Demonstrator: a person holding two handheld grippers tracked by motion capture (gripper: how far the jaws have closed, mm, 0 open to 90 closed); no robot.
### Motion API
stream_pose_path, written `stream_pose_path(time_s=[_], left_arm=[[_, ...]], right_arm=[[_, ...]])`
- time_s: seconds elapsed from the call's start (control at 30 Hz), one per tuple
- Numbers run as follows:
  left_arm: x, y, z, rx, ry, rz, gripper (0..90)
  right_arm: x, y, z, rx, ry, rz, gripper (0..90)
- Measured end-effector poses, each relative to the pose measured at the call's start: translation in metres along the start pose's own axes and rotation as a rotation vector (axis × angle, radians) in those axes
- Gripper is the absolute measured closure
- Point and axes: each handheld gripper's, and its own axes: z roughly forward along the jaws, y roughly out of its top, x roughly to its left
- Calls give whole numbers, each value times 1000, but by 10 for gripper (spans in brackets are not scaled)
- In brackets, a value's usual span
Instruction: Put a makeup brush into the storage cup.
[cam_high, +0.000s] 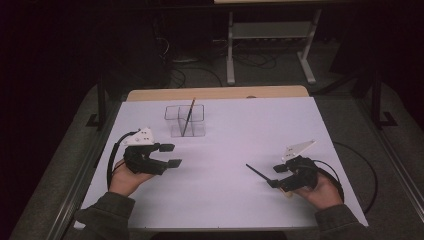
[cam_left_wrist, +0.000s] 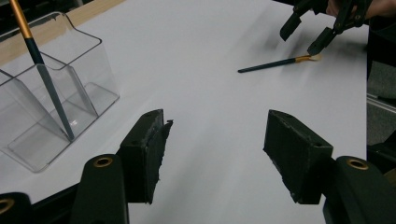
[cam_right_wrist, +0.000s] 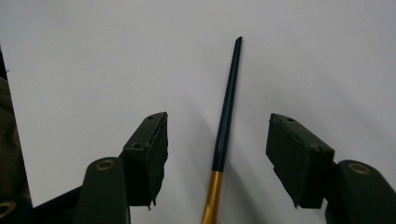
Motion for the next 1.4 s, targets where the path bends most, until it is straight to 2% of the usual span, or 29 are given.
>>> stream_pose_path(time_s=[0.27,0.5,0.67,1.4], left_arm=[[-4,-11,1,-5,5,-5,358],[-7,-22,-2,-17,26,-10,345],[-10,-27,-3,-7,28,-11,341],[-16,-43,2,12,26,8,320]], right_arm=[[1,0,1,19,-10,4,411],[1,0,3,33,-19,5,425],[1,0,5,48,-23,5,442],[-1,-1,19,134,-27,-4,630]])
